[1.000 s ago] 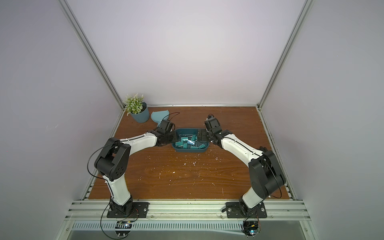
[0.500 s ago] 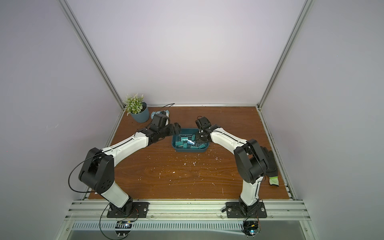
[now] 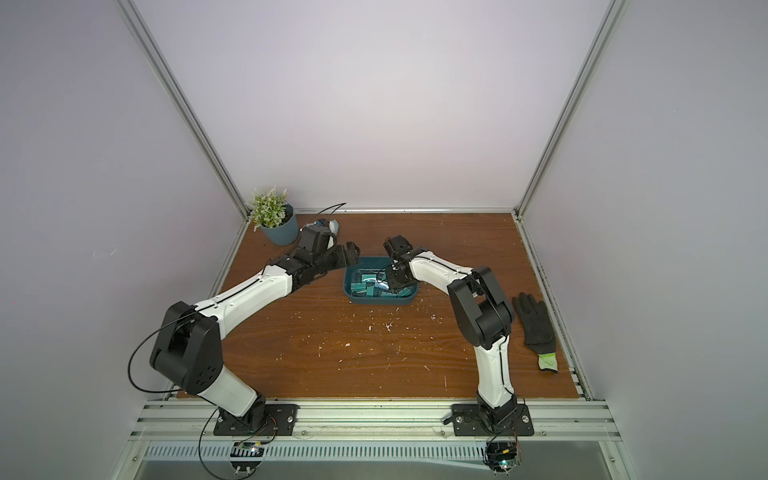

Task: Take out the binder clips from the storage box
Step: Pick up the binder clip from the storage box.

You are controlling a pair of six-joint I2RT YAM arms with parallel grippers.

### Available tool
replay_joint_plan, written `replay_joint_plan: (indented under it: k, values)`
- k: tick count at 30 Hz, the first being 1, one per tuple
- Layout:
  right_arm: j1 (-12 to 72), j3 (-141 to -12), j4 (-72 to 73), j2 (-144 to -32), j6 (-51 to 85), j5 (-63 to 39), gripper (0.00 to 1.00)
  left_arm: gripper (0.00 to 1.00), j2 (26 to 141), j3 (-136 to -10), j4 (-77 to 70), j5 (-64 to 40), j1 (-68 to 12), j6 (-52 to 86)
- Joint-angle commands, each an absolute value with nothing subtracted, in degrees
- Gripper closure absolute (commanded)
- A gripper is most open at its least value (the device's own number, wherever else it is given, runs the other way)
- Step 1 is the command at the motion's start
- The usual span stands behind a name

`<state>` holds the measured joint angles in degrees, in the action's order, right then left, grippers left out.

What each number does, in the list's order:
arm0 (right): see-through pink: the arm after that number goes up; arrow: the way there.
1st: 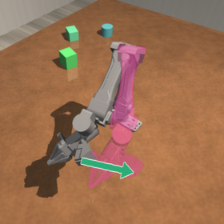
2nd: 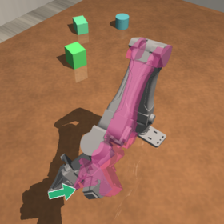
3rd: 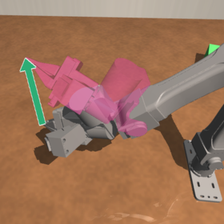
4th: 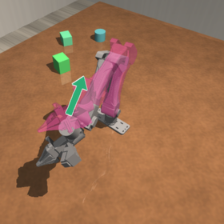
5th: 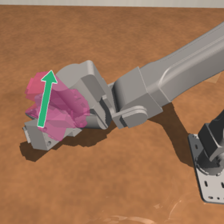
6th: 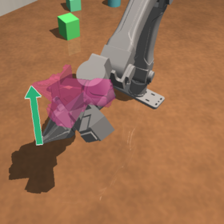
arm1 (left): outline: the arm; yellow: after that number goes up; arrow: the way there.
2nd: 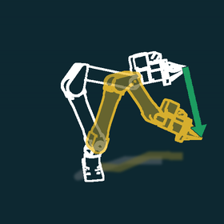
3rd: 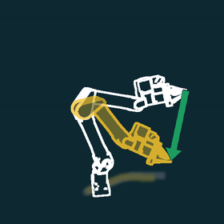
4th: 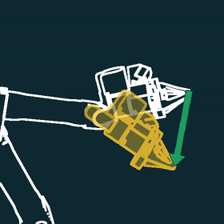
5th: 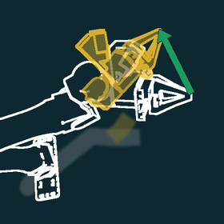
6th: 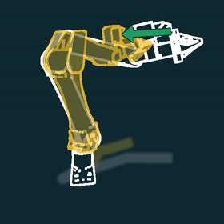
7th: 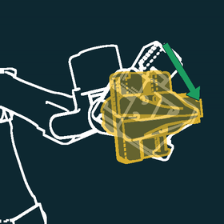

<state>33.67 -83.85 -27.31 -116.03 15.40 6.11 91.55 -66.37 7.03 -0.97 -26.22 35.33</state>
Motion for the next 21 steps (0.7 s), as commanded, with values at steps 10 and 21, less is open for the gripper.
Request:
replay_joint_plan:
  k: [10,21]
  values:
    - [33.9,-86.3,-28.3,-117.3,13.0,7.8,0.90,0.00,89.0,-65.3,6.4,-0.4,-25.0,34.2]
    - [35.0,-88.4,-30.7,-111.0,13.3,9.2,1.00,0.00,84.0,-65.5,7.8,1.9,-24.4,34.8]
